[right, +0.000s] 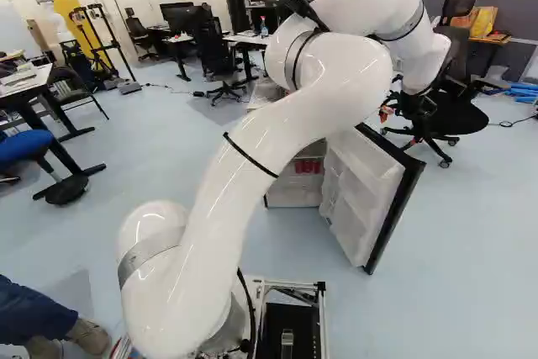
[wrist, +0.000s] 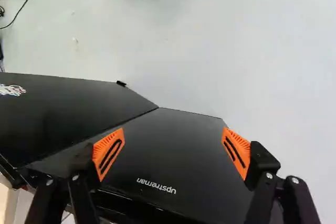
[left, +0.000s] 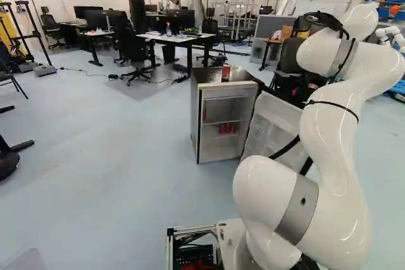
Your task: Grab a drink from the fridge
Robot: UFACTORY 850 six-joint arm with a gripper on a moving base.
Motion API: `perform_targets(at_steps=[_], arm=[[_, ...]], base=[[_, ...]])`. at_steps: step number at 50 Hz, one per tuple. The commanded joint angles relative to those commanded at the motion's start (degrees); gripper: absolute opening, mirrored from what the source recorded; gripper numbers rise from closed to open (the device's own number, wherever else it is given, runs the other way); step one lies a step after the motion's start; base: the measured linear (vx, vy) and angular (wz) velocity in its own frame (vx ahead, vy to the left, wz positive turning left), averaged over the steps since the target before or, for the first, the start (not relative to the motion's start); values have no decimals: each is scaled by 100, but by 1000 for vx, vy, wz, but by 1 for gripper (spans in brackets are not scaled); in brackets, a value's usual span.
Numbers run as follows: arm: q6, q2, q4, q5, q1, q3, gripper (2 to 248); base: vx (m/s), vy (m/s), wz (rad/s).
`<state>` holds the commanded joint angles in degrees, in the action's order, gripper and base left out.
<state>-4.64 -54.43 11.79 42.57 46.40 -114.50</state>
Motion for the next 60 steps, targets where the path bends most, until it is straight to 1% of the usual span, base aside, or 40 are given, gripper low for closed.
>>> perform_targets(at_steps=[16,60], arm=[[0,71,0,214,6,114,247],[0,404,0,1006,33,661,247]], base=[[0,0,0],[0,0,0]])
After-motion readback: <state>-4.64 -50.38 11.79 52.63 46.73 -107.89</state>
